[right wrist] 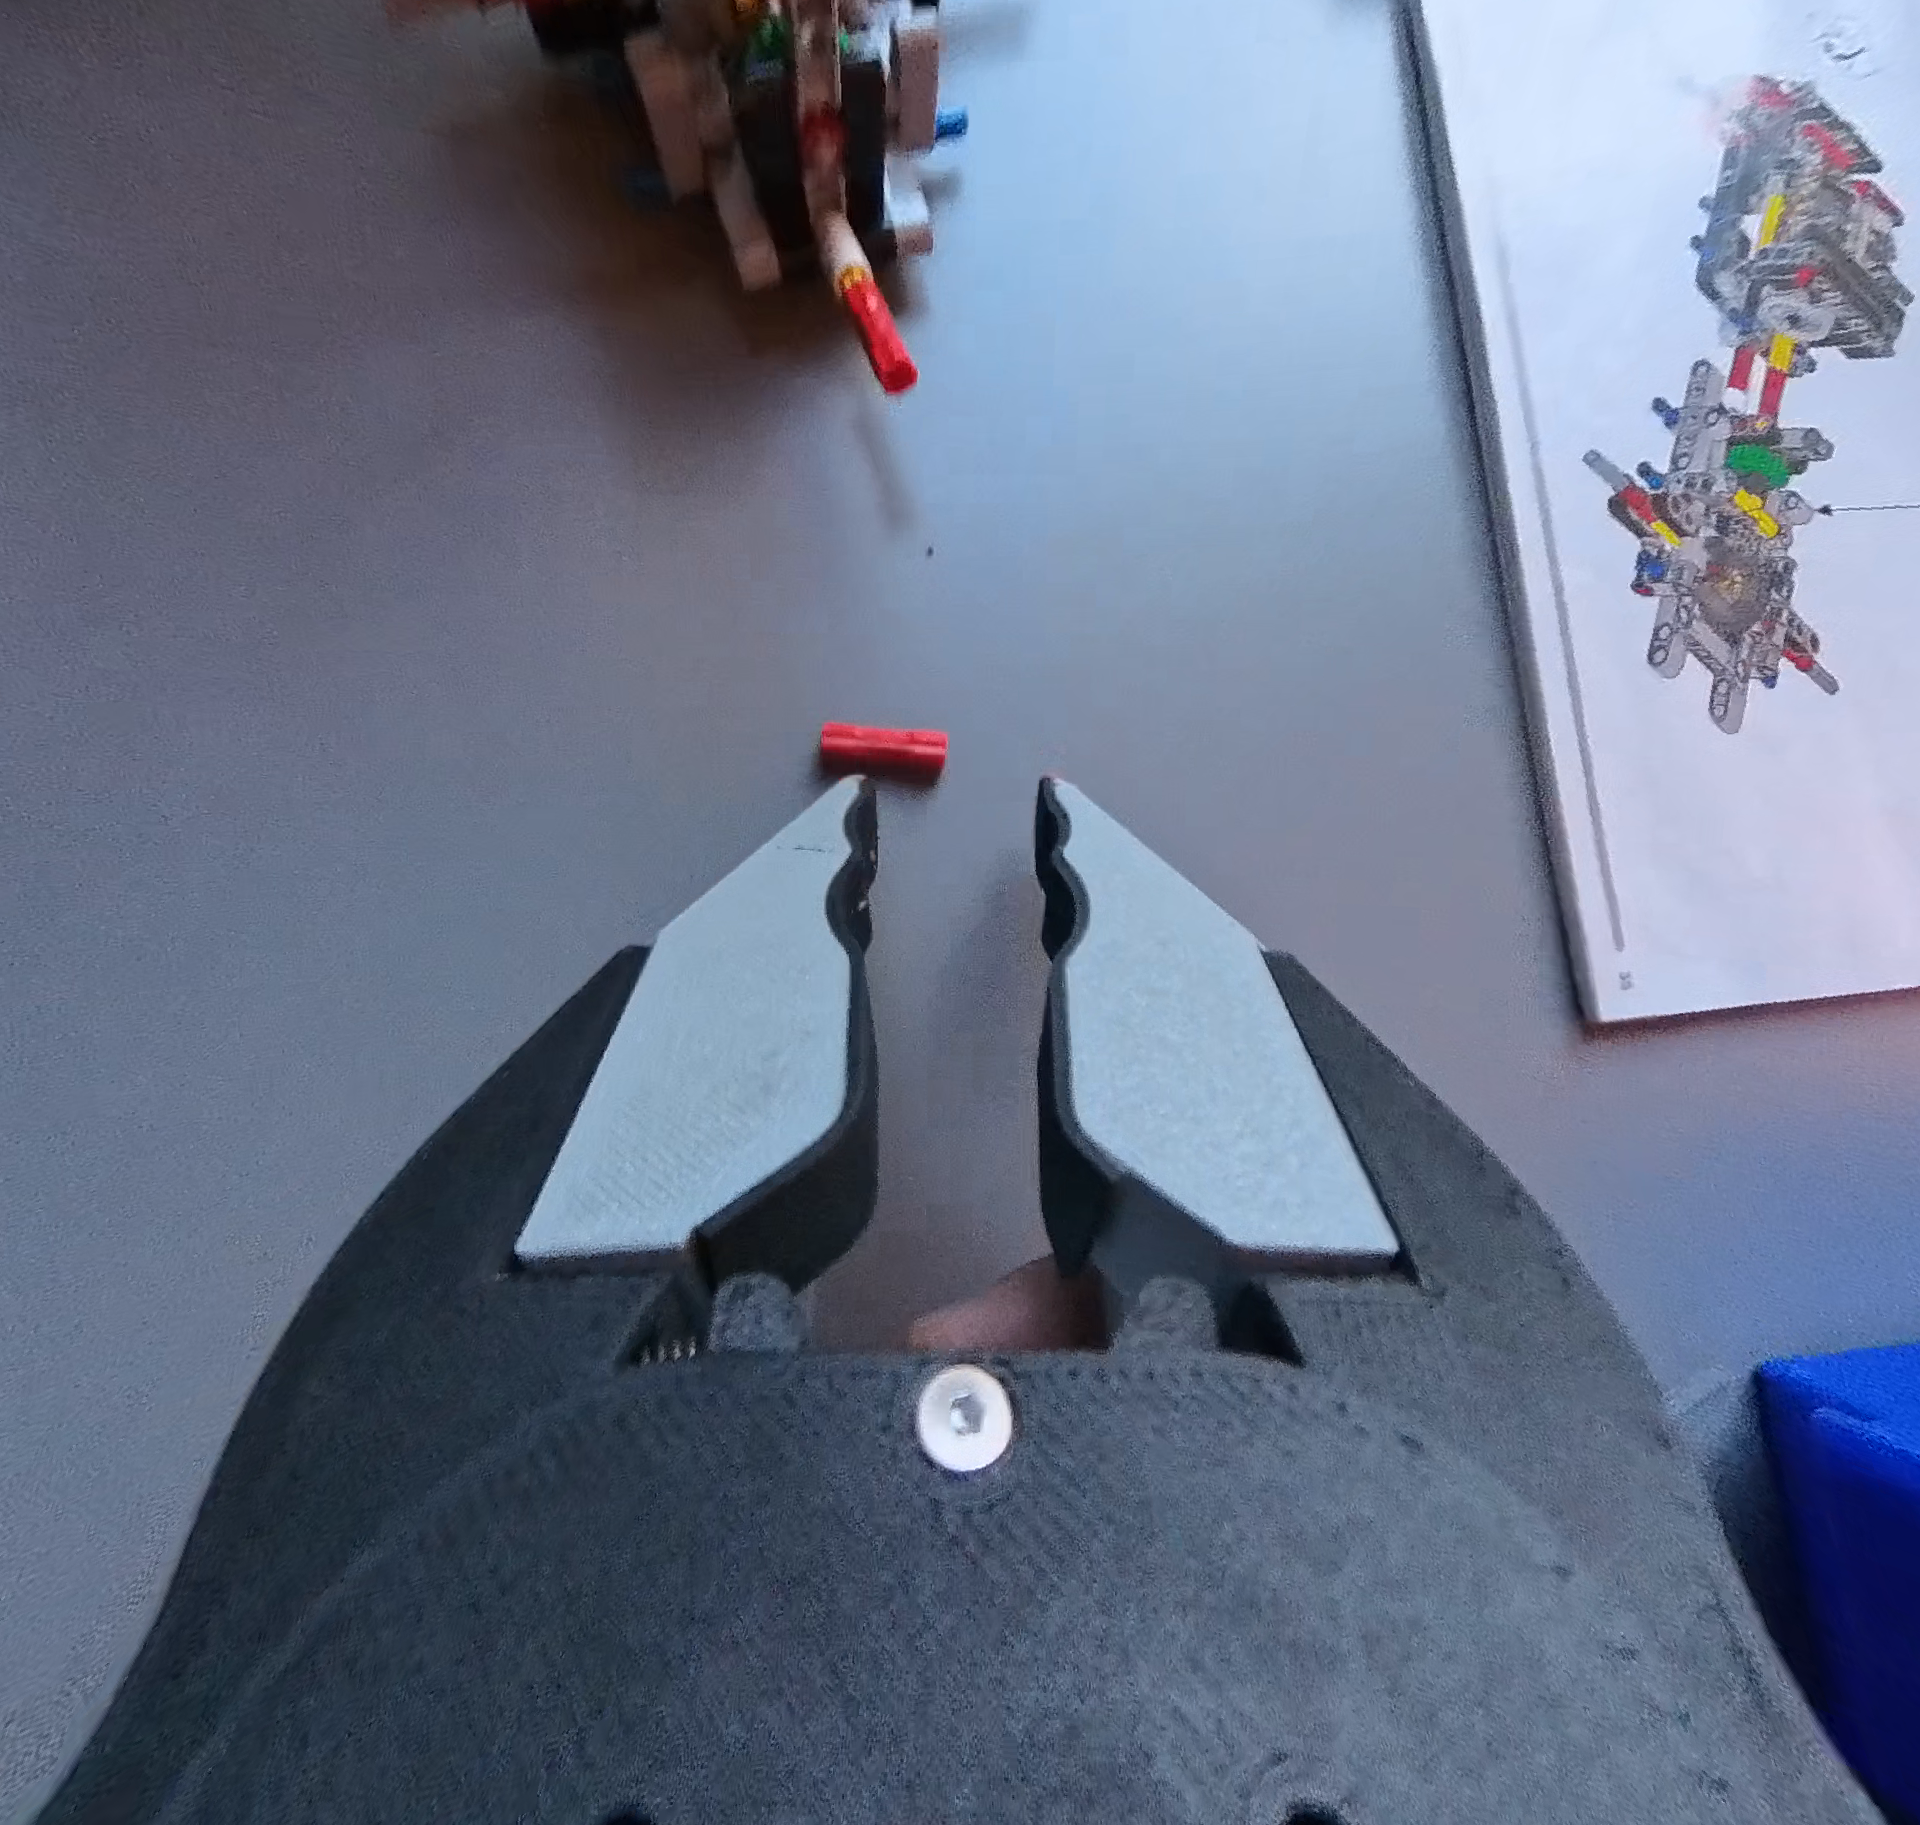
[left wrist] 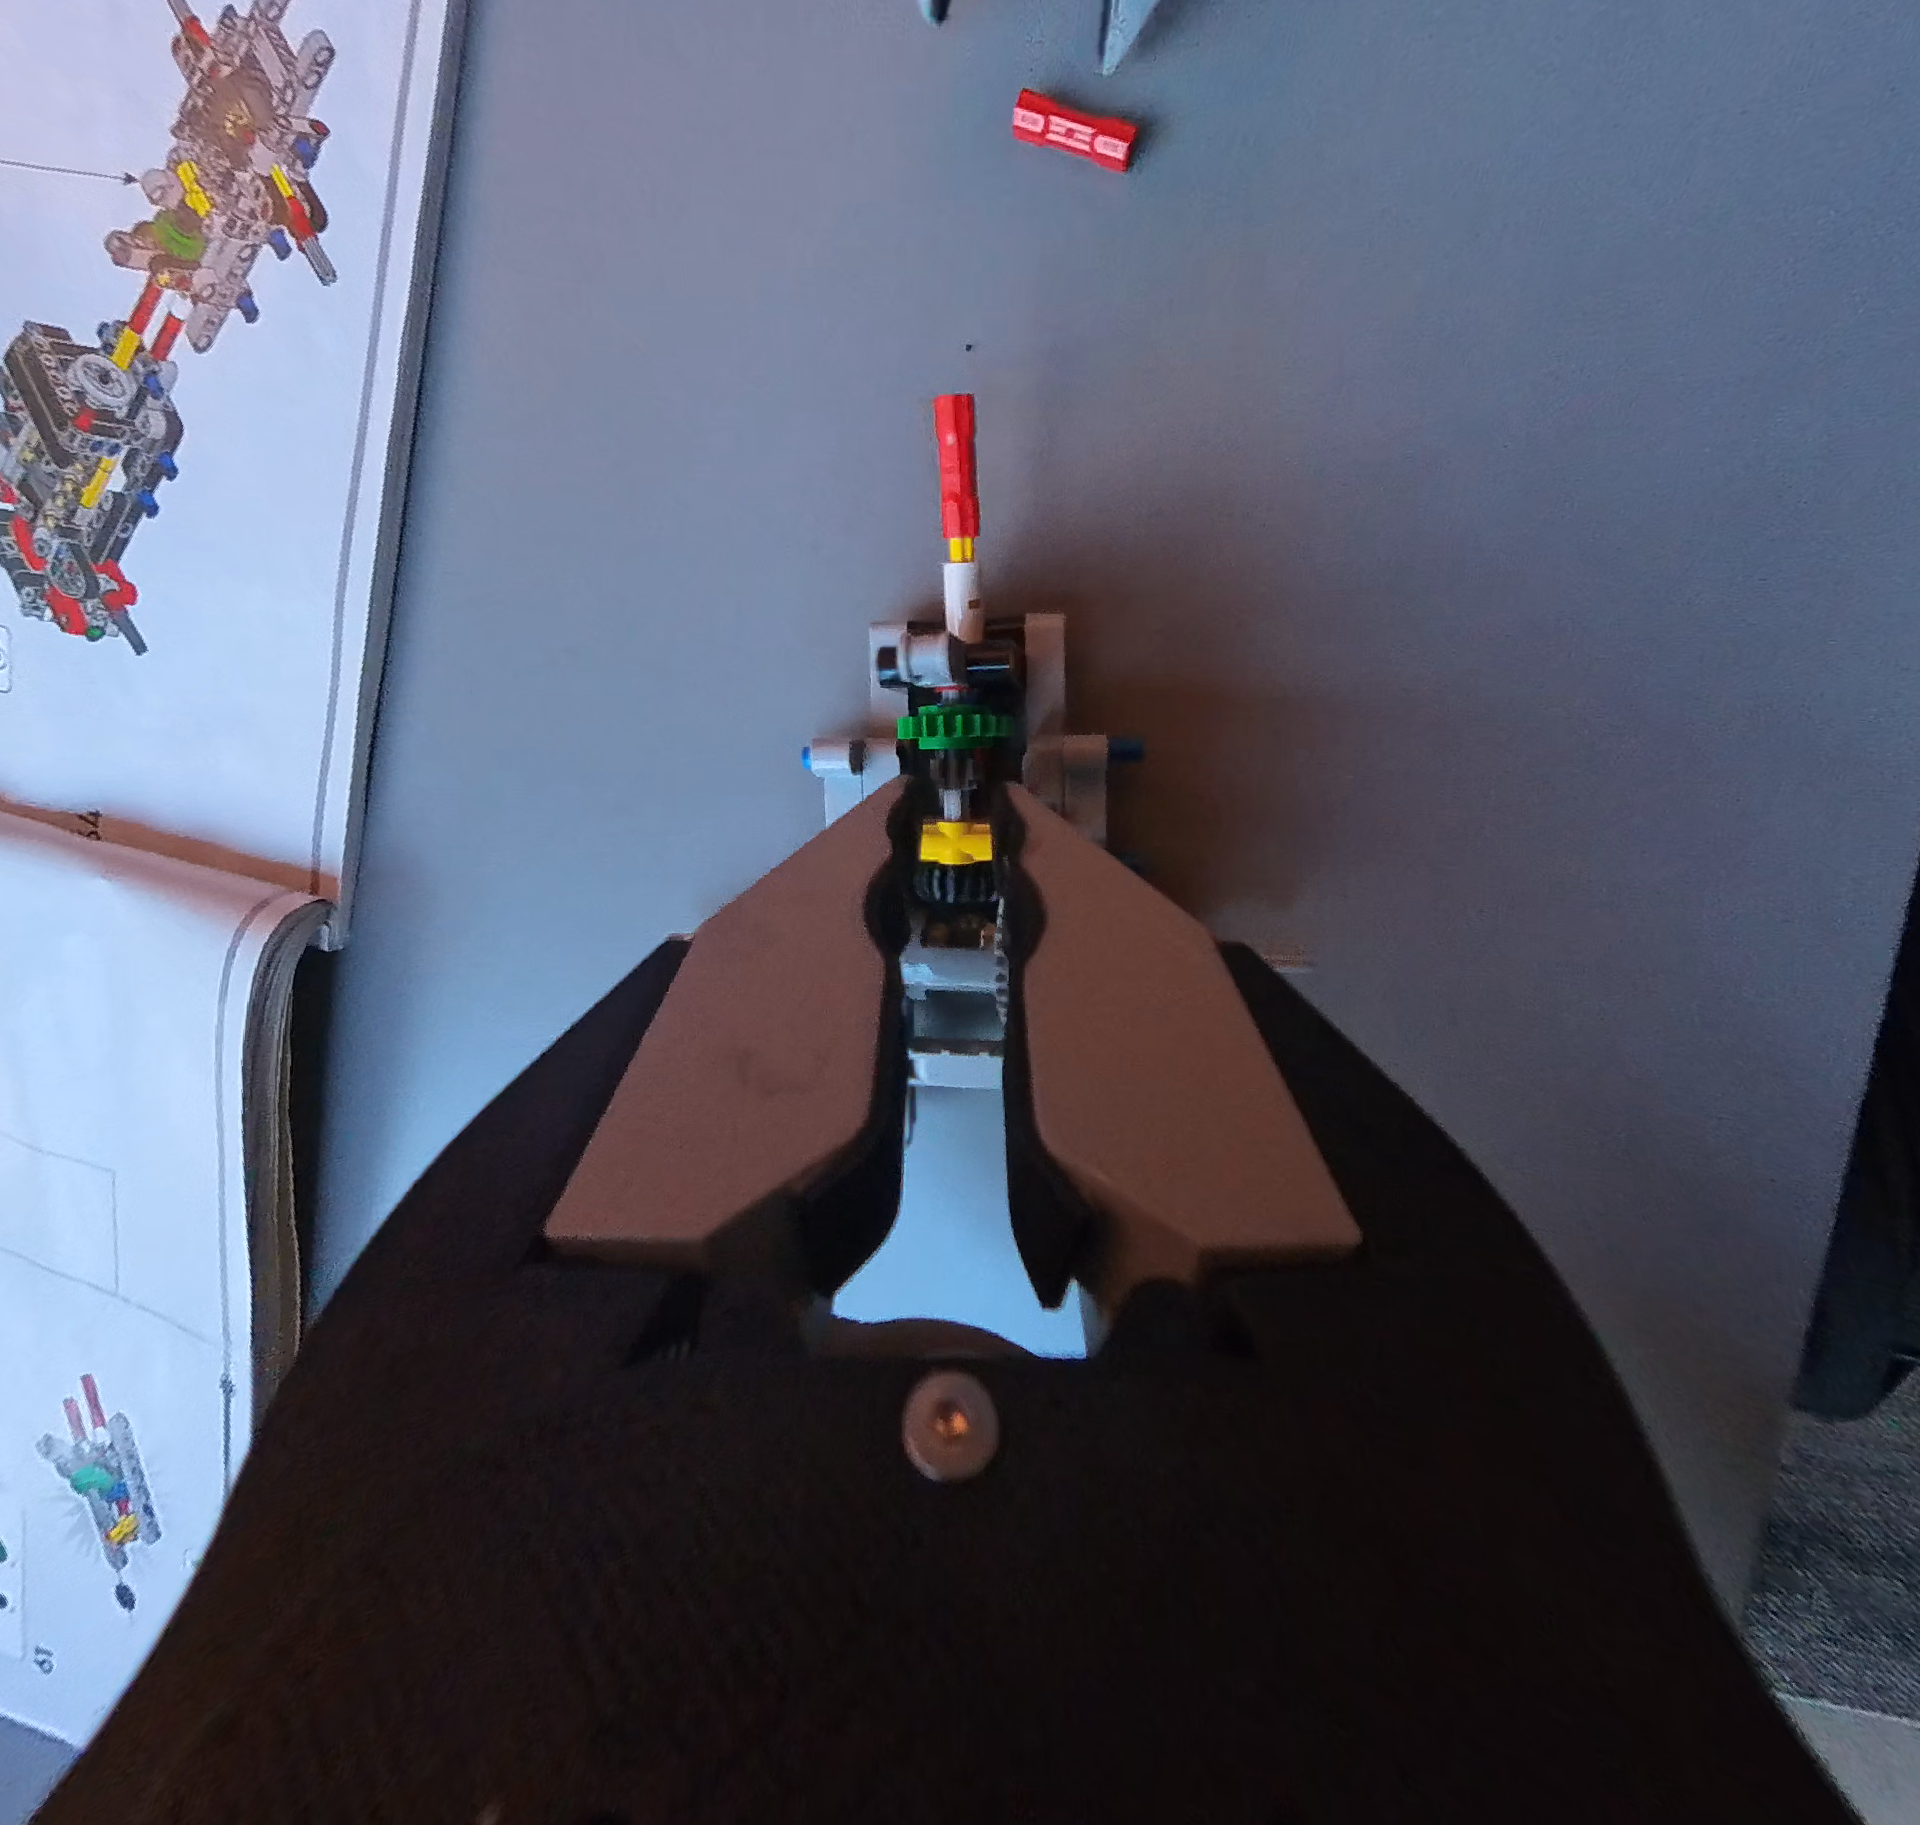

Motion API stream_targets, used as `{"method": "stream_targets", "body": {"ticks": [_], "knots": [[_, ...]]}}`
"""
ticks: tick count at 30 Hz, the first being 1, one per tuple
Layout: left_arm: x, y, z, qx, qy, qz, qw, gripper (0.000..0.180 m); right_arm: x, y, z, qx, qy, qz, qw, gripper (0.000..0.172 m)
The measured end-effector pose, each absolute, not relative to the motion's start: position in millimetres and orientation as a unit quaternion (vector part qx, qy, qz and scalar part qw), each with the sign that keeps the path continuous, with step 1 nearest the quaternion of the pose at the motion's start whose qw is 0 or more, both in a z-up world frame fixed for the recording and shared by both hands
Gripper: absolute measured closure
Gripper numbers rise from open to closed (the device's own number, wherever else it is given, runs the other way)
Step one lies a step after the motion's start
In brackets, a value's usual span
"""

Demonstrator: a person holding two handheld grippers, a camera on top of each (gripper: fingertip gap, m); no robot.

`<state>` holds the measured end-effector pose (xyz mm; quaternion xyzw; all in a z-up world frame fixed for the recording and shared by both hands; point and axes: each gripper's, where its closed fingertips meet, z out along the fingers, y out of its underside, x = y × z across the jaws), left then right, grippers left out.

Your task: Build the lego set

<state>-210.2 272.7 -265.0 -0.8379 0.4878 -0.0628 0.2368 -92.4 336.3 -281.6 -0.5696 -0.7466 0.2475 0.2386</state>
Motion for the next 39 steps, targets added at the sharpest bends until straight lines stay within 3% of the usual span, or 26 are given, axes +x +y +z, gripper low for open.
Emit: {"method": "stream_targets", "body": {"ticks": [14,20,25,28,30,34,39], "knots": [[-204.8,270.5,-273.7,-0.833,0.505,-0.069,0.214,0.173,-97.4,328.9,-285.8,-0.509,-0.781,0.25,0.261,0.144],[-200.8,270.0,-273.8,-0.833,0.501,-0.079,0.222,0.174,-102.3,316.8,-287.4,-0.491,-0.787,0.272,0.254,0.168],[-197.5,270.4,-274.1,-0.832,0.498,-0.087,0.23,0.174,-102.9,315.7,-287.2,-0.493,-0.788,0.27,0.252,0.167],[-196.2,269.8,-274.2,-0.83,0.498,-0.091,0.233,0.174,-102.5,317.0,-283.5,-0.498,-0.782,0.276,0.253,0.152],[-195.4,269.9,-274.2,-0.829,0.499,-0.094,0.235,0.174,-107.3,315.3,-273.3,-0.497,-0.771,0.296,0.266,0.152],[-193.6,270.7,-274.7,-0.828,0.496,-0.102,0.242,0.174,-134.5,301.3,-245.0,-0.483,-0.733,0.354,0.323,0.172],[-191.2,271.6,-275.1,-0.825,0.492,-0.109,0.255,0.174,-146.4,303.4,-257.3,-0.485,-0.744,0.302,0.346,0.172]]}}
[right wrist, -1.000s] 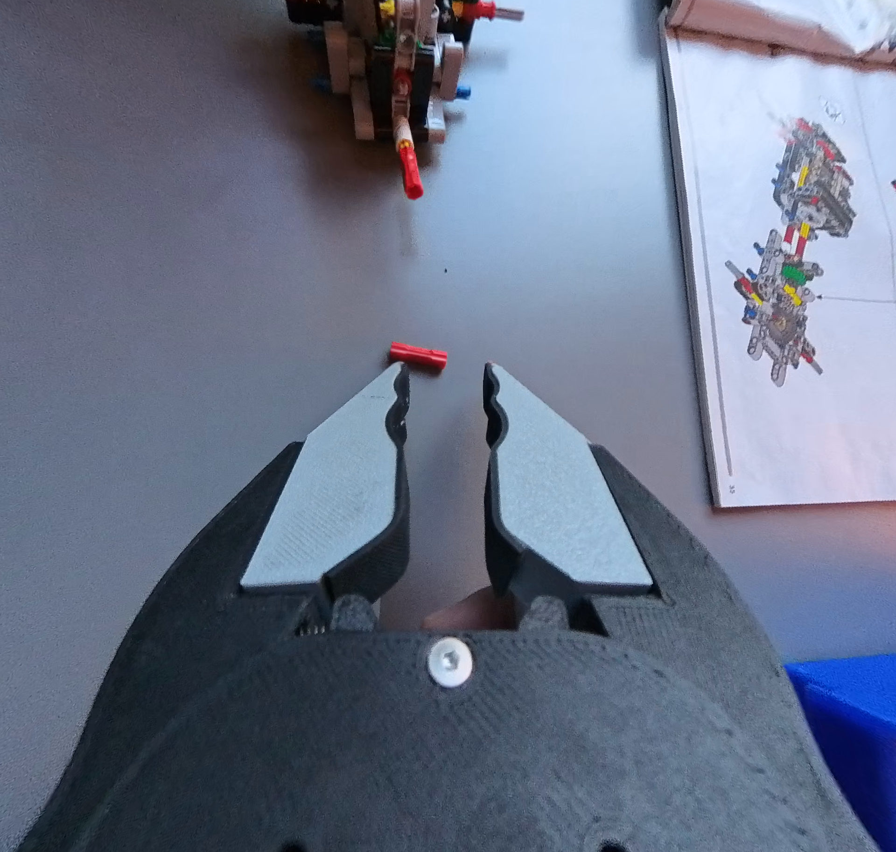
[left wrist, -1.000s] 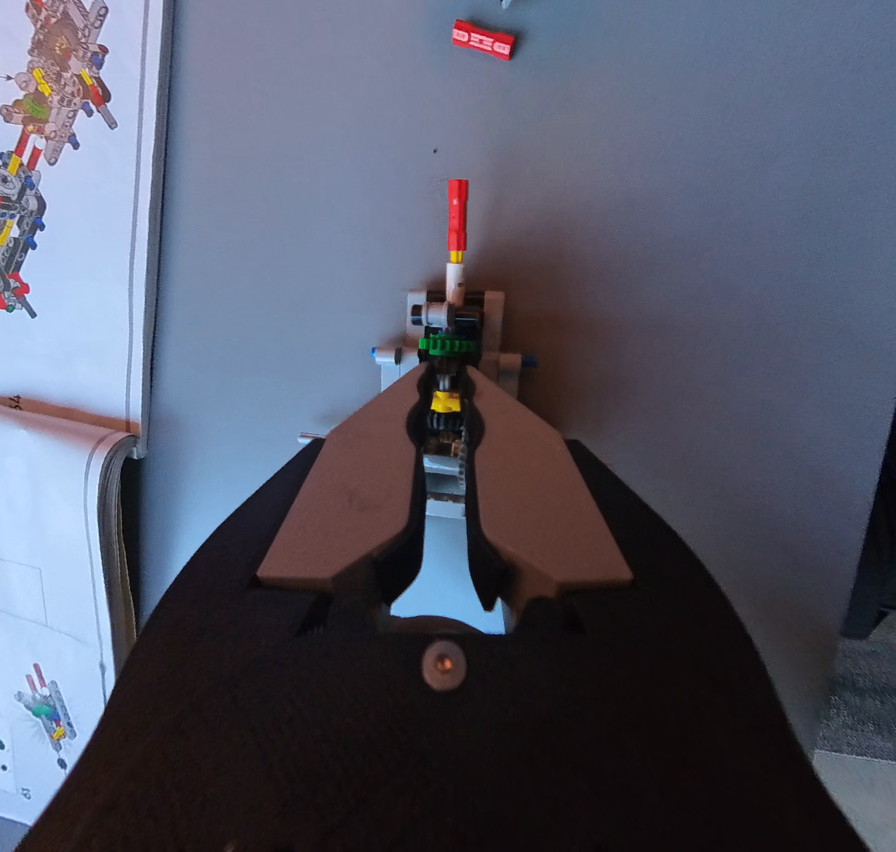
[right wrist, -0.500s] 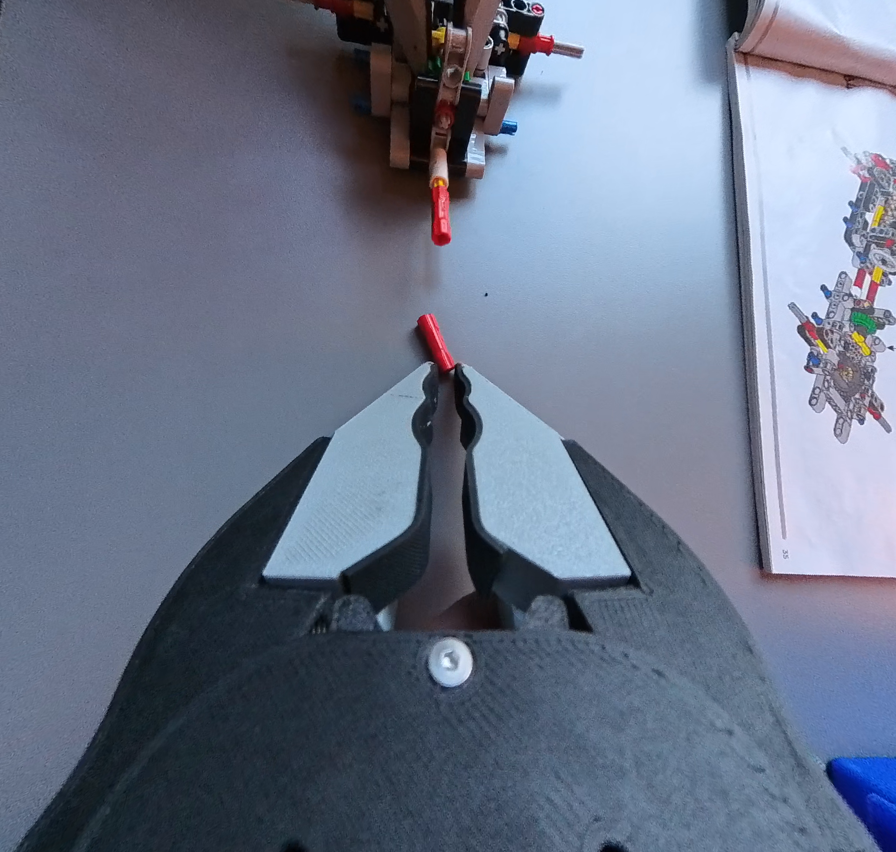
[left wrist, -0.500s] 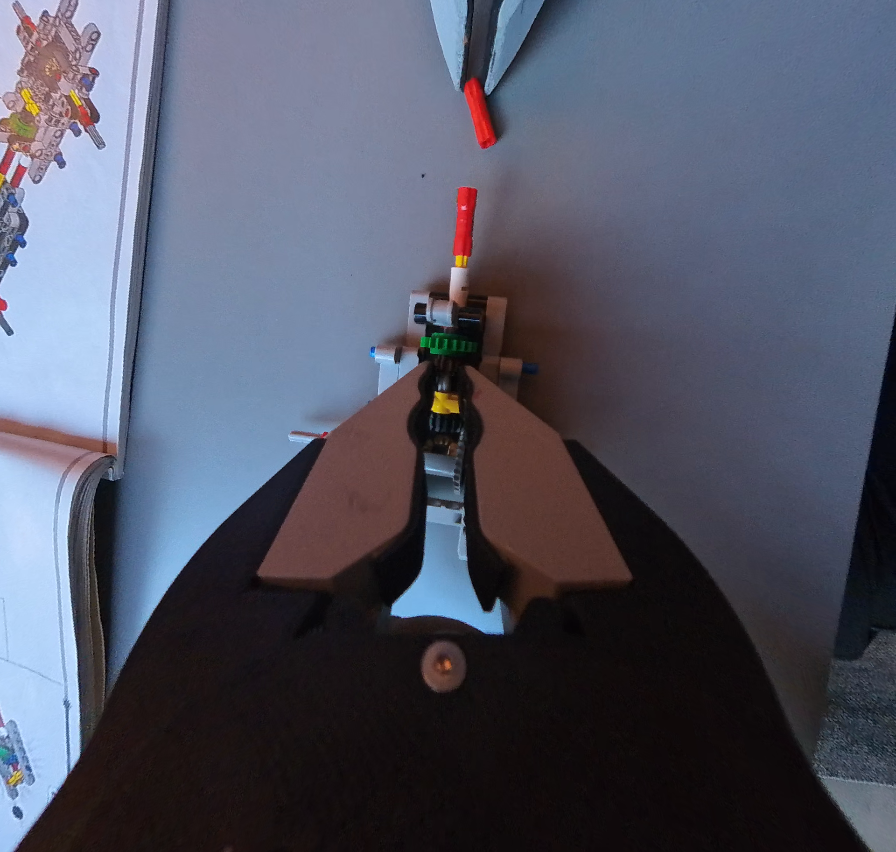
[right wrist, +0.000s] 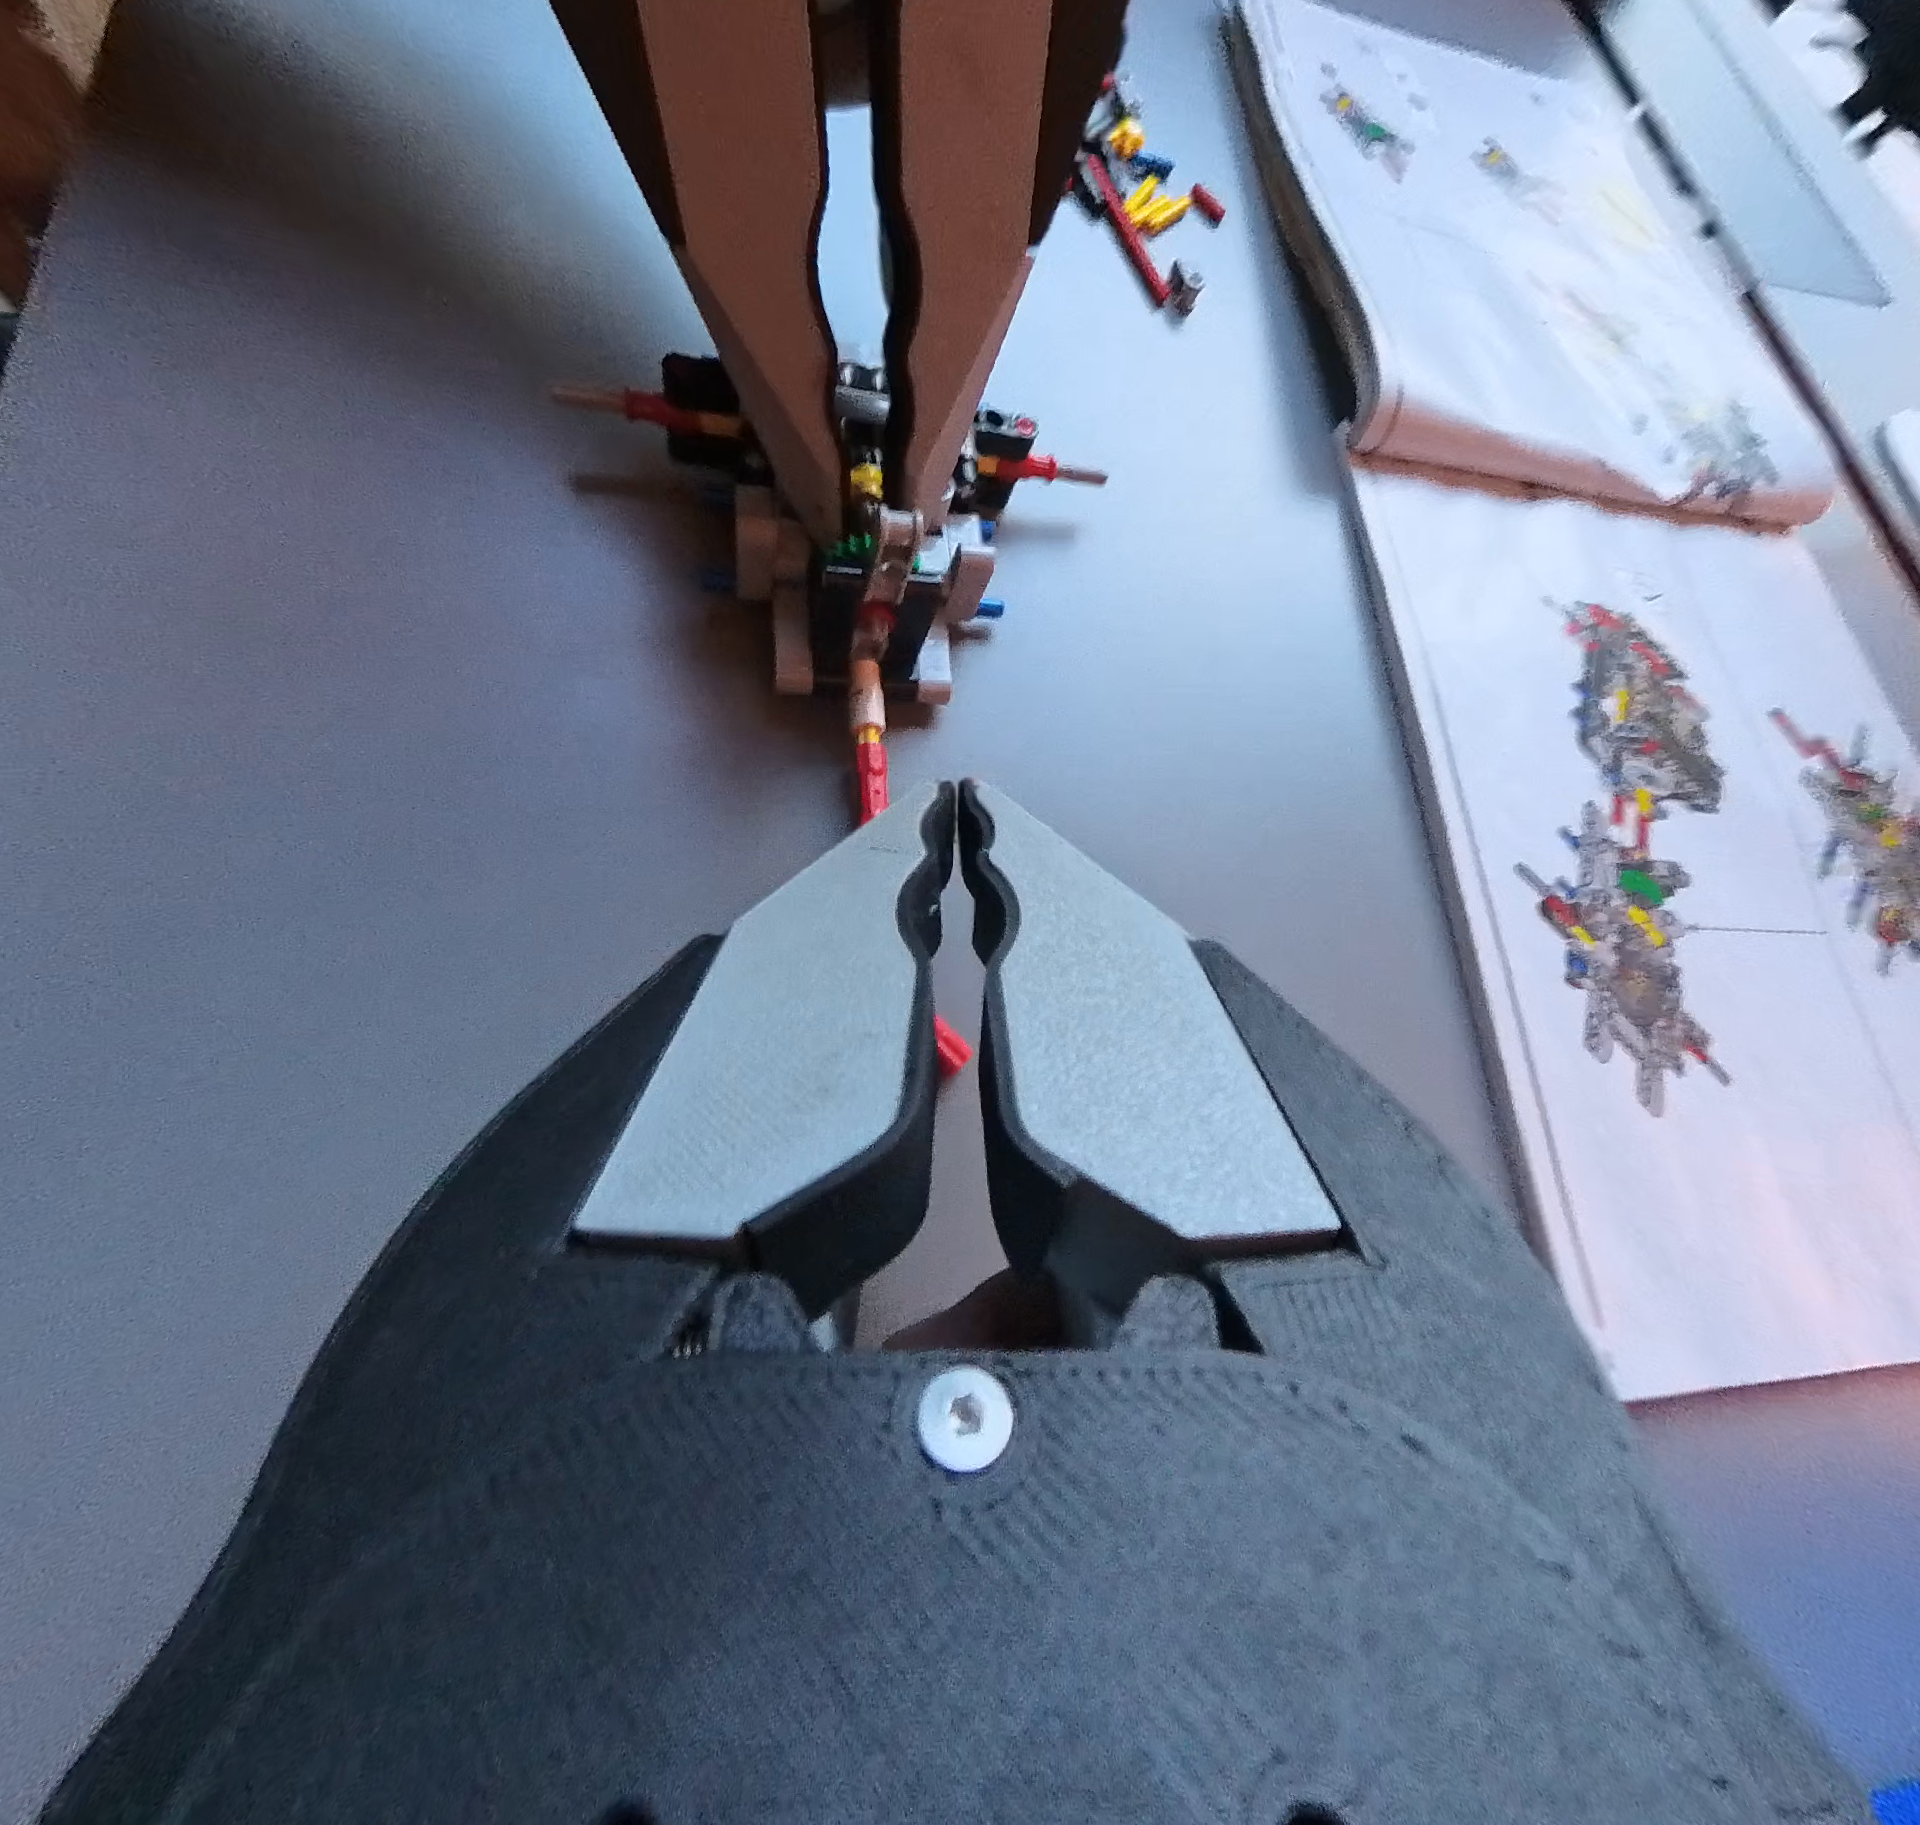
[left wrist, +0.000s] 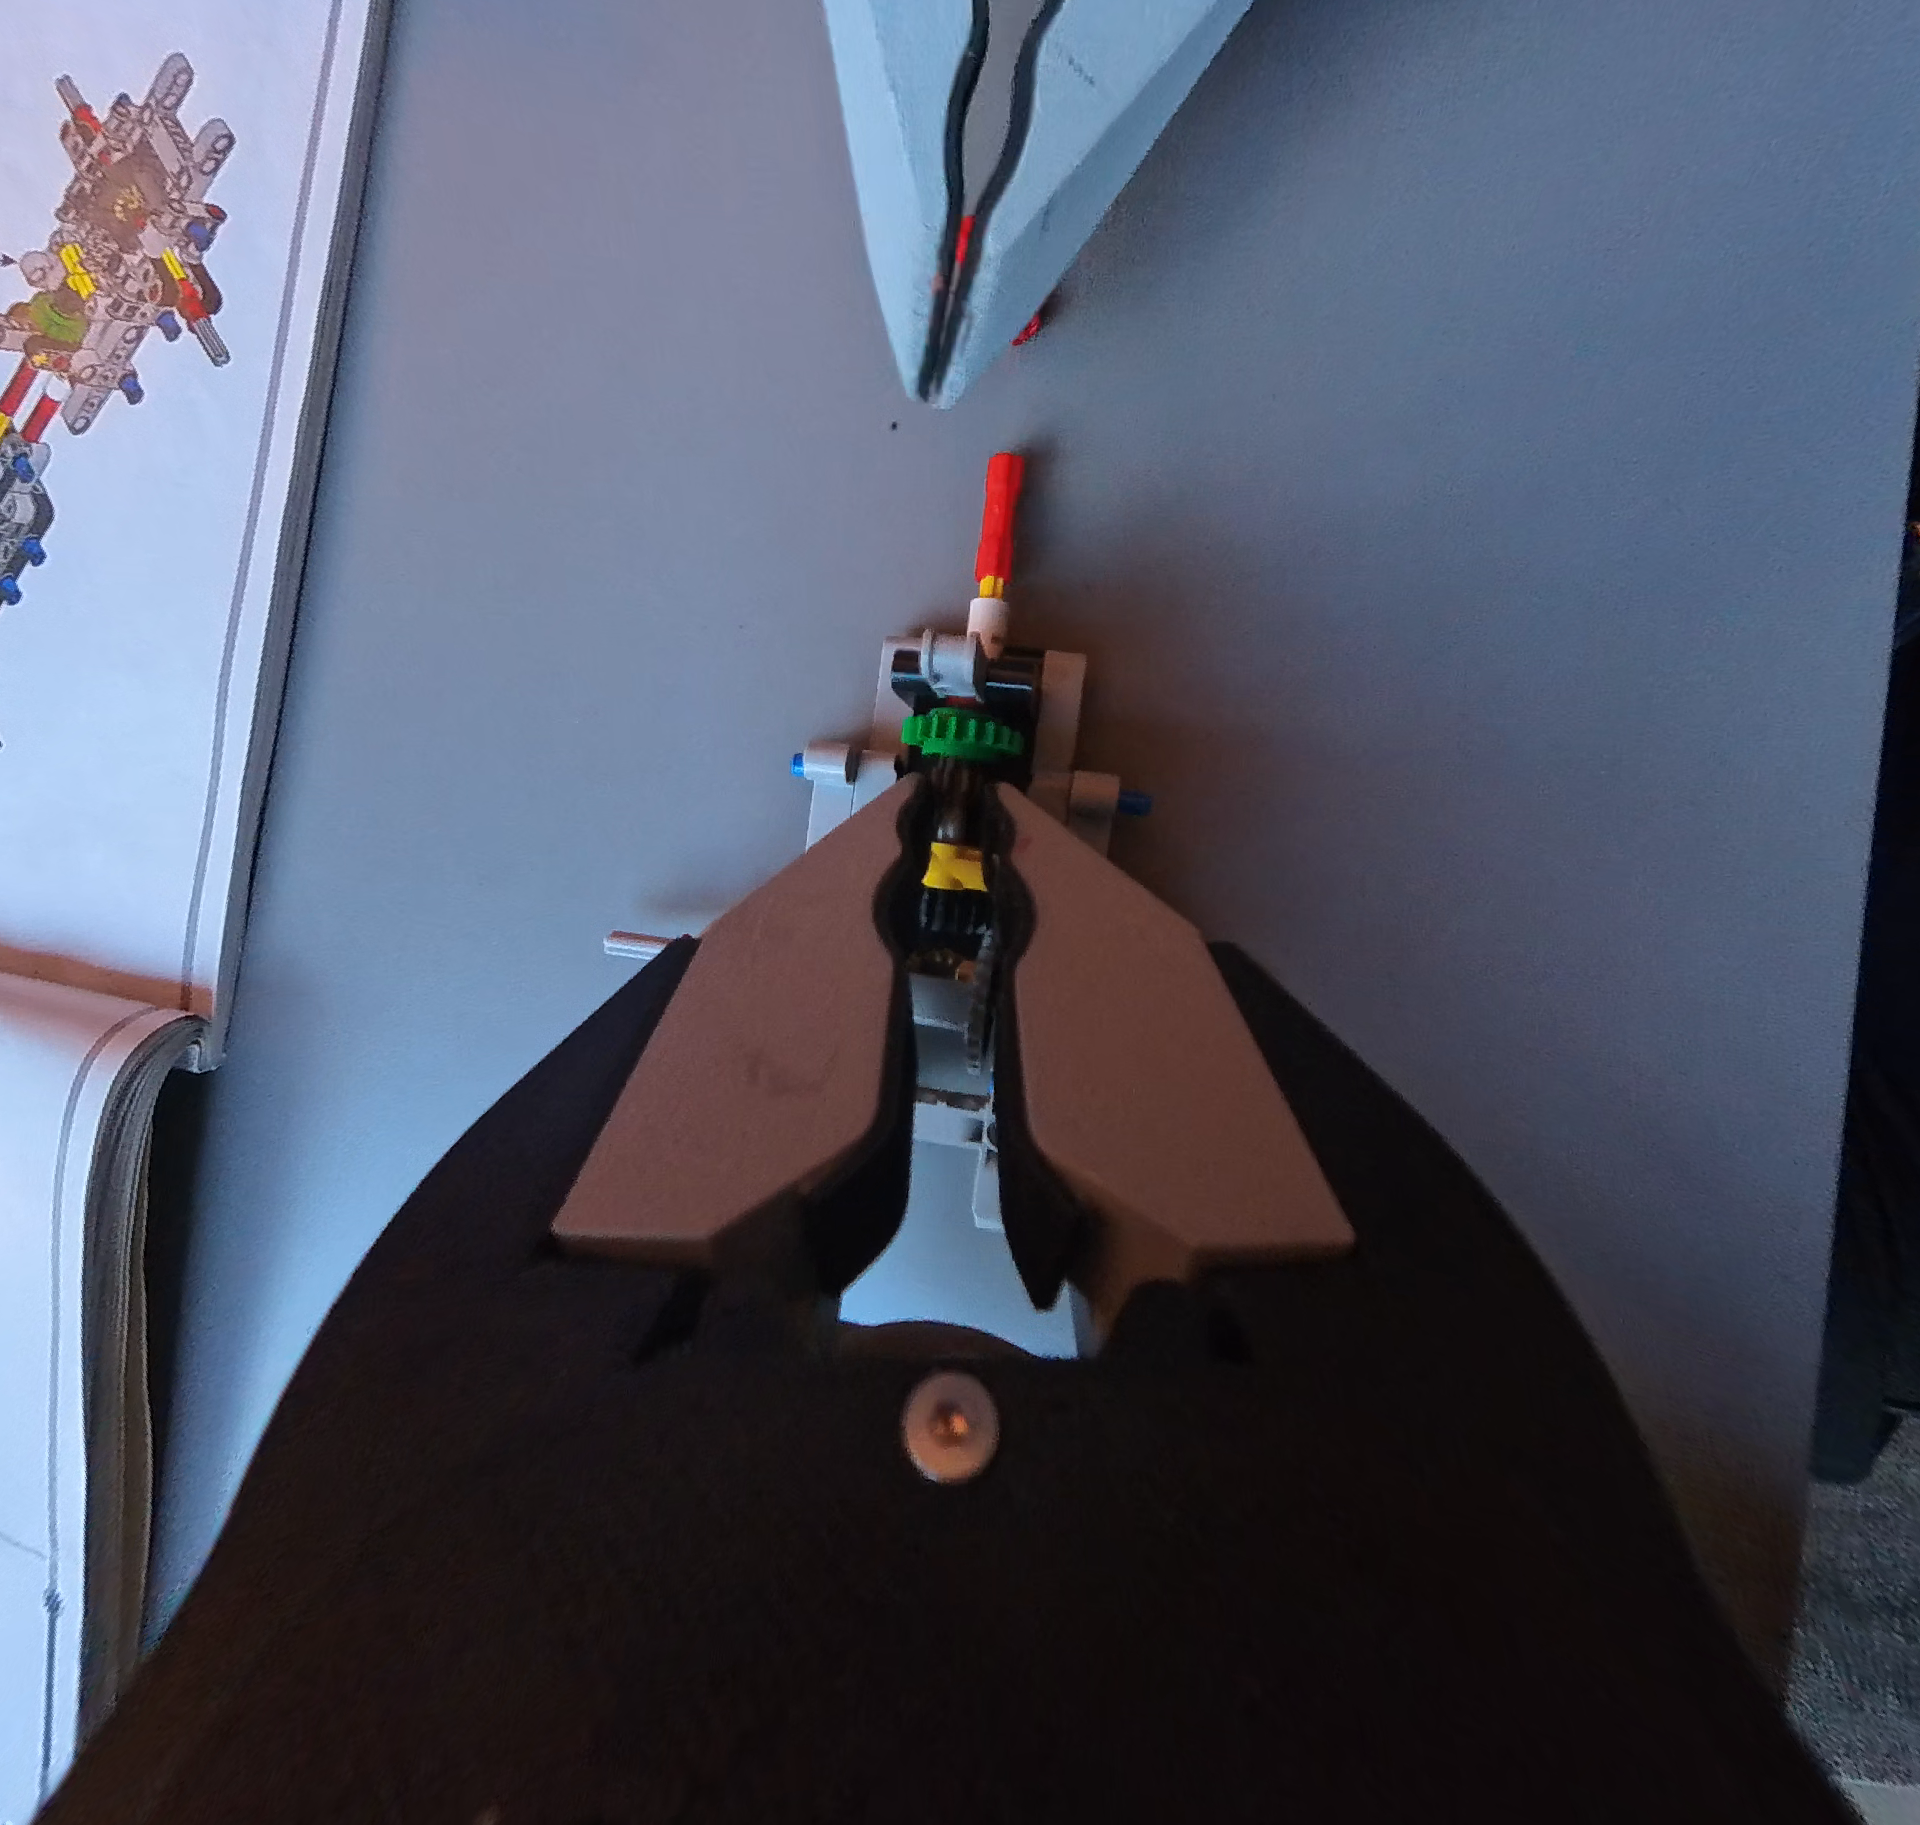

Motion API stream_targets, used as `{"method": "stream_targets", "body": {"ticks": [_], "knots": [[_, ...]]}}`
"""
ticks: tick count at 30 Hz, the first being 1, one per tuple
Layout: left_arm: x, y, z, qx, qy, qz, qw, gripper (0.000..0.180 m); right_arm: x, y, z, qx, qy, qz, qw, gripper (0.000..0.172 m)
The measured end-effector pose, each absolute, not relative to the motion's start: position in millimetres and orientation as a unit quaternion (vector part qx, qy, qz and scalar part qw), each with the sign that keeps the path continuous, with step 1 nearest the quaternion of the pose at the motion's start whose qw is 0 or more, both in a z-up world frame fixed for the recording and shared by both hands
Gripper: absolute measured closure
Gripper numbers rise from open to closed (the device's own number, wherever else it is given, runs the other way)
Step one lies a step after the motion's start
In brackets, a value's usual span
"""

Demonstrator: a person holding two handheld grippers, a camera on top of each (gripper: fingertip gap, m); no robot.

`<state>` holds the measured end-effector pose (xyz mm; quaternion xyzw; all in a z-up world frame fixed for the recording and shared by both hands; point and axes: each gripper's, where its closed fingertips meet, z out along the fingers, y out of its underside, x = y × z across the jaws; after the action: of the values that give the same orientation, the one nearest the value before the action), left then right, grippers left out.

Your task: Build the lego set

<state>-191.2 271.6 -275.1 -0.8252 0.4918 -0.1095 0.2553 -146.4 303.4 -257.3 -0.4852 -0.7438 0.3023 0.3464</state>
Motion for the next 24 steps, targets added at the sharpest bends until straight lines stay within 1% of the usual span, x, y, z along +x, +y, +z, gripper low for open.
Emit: {"method": "stream_targets", "body": {"ticks": [5,7,9,11,14,20,22,24], "knots": [[-188.6,272.6,-275.0,-0.825,0.486,-0.119,0.261,0.174,-140.4,304.8,-273.1,-0.503,-0.749,0.305,0.305,0.17],[-187.8,272.9,-274.9,-0.823,0.49,-0.118,0.263,0.174,-141.1,301.5,-277.4,-0.499,-0.756,0.298,0.299,0.167],[-187.5,272.6,-274.4,-0.822,0.491,-0.116,0.265,0.173,-142.5,299.5,-279.2,-0.494,-0.762,0.29,0.303,0.169],[-187.8,272.6,-272.2,-0.821,0.489,-0.114,0.272,0.17,-141.7,300.0,-280.8,-0.493,-0.765,0.284,0.303,0.167],[-190.9,273.6,-263.5,-0.819,0.48,-0.111,0.293,0.153,-139.5,300.0,-282.2,-0.497,-0.764,0.292,0.291,0.164],[-214.5,270.2,-241.3,-0.825,0.441,-0.101,0.339,0.145,-137.0,292.9,-276.9,-0.493,-0.761,0.32,0.276,0.162],[-232.7,261.0,-242.8,-0.838,0.423,-0.09,0.334,0.144,-137.4,290.7,-280.4,-0.493,-0.765,0.315,0.271,0.161],[-255.7,252.2,-250.2,-0.852,0.422,-0.055,0.304,0.14,-137.8,289.1,-285.3,-0.489,-0.773,0.301,0.269,0.16]]}}
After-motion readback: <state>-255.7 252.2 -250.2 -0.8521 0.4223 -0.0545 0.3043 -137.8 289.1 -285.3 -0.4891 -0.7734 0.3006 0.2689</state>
